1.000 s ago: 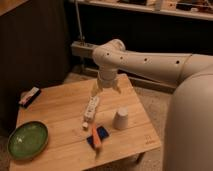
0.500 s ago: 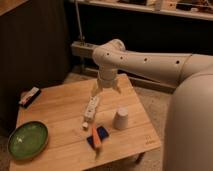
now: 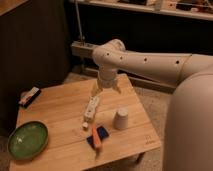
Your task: Stand the bottle upright
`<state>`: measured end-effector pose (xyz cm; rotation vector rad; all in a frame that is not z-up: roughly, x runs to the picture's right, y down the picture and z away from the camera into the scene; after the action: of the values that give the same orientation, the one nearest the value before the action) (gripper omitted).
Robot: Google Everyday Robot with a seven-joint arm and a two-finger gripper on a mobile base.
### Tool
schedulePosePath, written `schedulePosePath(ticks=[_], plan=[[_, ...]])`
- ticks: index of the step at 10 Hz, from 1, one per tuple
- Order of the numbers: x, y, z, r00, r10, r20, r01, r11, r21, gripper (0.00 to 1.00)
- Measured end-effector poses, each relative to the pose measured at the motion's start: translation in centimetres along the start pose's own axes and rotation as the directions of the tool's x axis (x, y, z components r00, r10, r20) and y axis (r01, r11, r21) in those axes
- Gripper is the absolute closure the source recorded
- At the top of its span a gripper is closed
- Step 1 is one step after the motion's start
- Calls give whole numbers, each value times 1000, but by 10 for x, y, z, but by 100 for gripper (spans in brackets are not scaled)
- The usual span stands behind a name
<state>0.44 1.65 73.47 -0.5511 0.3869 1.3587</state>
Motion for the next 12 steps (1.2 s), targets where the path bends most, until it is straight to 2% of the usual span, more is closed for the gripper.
schedulePosePath(ticks=[5, 7, 12], plan=[[0, 1, 0, 1000, 5, -1, -5, 1000, -2, 20], [9, 5, -1, 999, 30, -13, -30, 999, -11, 20], [77, 49, -8, 996, 74, -54, -79, 993, -91, 20]])
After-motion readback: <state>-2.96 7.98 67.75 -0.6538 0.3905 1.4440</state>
